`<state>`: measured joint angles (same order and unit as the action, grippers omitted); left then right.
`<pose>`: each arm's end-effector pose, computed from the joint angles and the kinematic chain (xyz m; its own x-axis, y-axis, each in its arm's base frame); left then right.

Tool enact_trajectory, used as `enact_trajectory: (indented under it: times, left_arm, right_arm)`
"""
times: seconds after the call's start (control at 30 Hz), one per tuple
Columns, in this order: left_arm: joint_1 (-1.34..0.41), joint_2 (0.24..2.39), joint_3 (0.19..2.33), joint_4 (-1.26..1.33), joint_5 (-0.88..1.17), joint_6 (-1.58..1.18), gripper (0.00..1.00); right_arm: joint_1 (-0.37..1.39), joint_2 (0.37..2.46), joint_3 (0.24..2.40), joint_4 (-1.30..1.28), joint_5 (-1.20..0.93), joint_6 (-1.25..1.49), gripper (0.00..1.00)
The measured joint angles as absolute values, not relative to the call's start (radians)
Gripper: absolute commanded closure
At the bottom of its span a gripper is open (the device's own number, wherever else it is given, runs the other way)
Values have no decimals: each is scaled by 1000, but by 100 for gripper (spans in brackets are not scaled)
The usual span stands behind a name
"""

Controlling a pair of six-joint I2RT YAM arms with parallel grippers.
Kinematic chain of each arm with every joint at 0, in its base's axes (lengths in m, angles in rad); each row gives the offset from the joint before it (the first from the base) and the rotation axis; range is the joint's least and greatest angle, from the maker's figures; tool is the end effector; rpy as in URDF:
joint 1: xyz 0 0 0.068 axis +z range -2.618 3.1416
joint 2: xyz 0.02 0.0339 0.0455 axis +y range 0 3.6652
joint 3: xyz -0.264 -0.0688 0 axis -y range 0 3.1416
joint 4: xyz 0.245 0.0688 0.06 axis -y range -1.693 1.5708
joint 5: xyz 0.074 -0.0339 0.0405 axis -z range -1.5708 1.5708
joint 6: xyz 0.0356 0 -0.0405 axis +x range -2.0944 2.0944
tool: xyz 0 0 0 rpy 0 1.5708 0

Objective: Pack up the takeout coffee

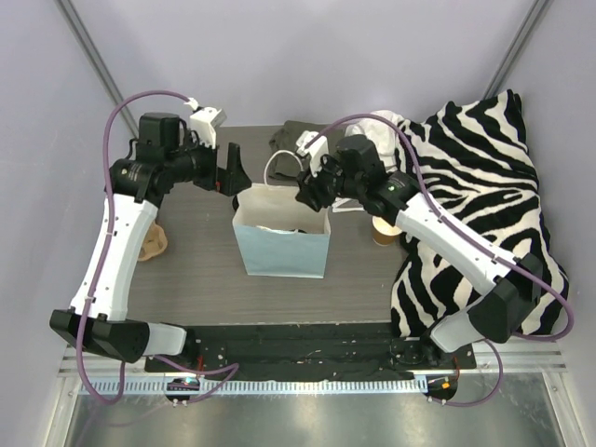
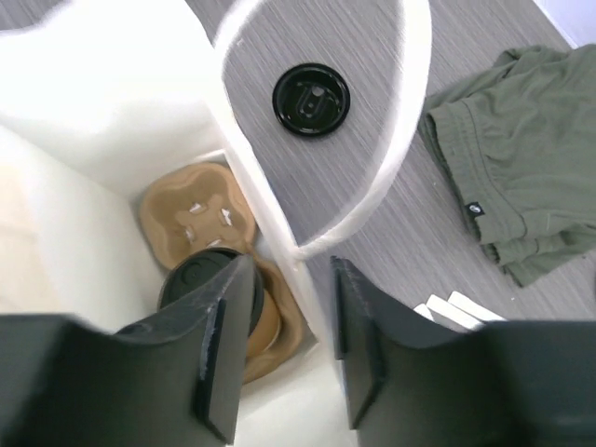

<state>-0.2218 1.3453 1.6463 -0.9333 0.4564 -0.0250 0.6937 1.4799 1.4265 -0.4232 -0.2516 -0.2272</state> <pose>0.2528 -0.0731 0.4381 -0.5900 0.1100 -0.7999 0.5297 0.8004 -0.2805 0.2560 0.2244 0.3735 -0.1659 -0.4217 -0.8914 -0.8485 0.5217 -0.0889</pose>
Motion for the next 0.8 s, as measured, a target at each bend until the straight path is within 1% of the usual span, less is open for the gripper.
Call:
enact_trajectory:
  times: [0.1,0.2,0.3,0.37,0.5,0.57,0.63,0.67,0.77,0.8]
  left_arm:
    - [-218,1346,1646,-933,470,-34,0]
    - [-216,1349,1646,-932,482,-46,0]
    - [-214,1359,1646,-931,492,-51,0]
    - [-211,1368,1646,-931,496,-54,0]
    - [-187,1384,1646,-930,502,-72,0]
    - [-153,1395,1646,-929,509,-84,0]
    - [-107,1411,1646,-929,517,-103,0]
    - [-86,1420,1646,-928,519,-110,0]
    - [-26,1456,1646,-929,534,-134,0]
    - [-10,1464,1645,-929,540,-138,0]
  right_arm:
    - [683,1480,1473,-459,-263,-228,27]
    - [653,1478,1529,-506,-281,-234,20]
    - [592,1474,1582,-560,-311,-247,16]
    - [524,1474,1628,-601,-335,-270,16]
    - [366,1483,1718,-701,-390,-368,19]
    - [294,1512,1783,-774,-421,-455,23]
    - [242,1576,1870,-883,-440,-574,28]
    - [228,1616,1911,-936,-447,-628,32]
    - [218,1786,2045,-1103,-455,-777,40]
    - [219,1846,2079,-1143,-455,-816,41]
